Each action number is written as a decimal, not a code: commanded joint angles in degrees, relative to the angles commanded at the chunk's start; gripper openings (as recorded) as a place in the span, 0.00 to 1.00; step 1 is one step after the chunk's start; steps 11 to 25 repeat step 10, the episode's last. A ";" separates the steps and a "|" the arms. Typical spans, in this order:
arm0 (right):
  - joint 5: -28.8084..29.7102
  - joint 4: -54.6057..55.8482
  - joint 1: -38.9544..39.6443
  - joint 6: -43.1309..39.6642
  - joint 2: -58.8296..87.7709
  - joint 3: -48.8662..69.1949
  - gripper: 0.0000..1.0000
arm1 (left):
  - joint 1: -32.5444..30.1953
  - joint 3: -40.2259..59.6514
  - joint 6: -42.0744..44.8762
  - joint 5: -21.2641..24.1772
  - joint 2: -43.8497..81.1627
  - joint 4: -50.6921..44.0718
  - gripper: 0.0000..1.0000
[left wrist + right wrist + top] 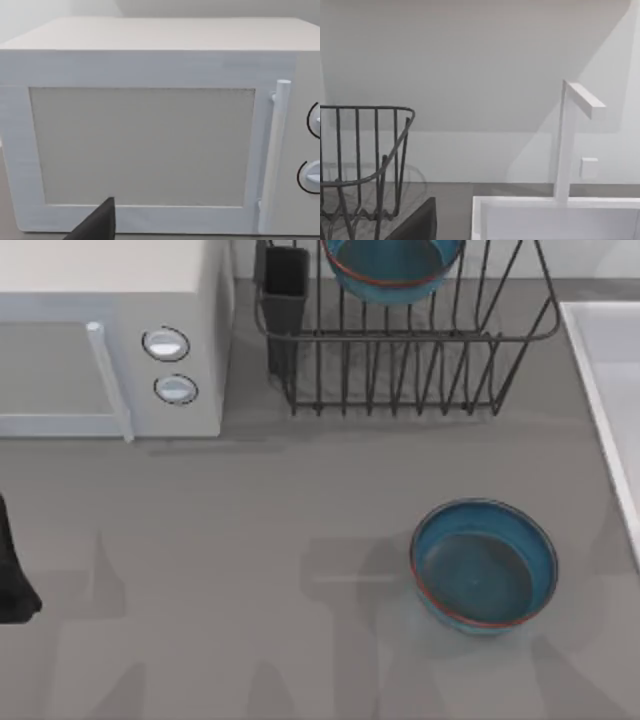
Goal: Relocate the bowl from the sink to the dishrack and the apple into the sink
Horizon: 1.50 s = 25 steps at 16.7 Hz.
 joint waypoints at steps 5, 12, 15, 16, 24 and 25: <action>4.91 -16.91 5.34 -0.16 -18.72 -4.88 1.00 | 0.00 0.00 0.00 0.00 0.00 0.00 1.00; 6.17 -20.74 6.72 -0.20 -22.73 -6.14 1.00 | 0.00 0.00 0.00 0.00 0.00 0.00 1.00; 6.17 -20.74 6.72 -0.20 -22.73 -6.14 1.00 | 0.00 0.00 0.00 0.00 0.00 0.00 1.00; 6.17 -20.74 6.72 -0.20 -22.73 -6.14 1.00 | 0.00 0.00 0.00 0.00 0.00 0.00 1.00; 6.17 -20.74 6.72 -0.20 -22.73 -6.14 1.00 | 0.00 0.00 0.00 0.00 0.00 0.00 1.00; 6.17 -20.74 6.72 -0.20 -22.73 -6.14 1.00 | 0.00 0.00 0.00 0.00 0.00 0.00 1.00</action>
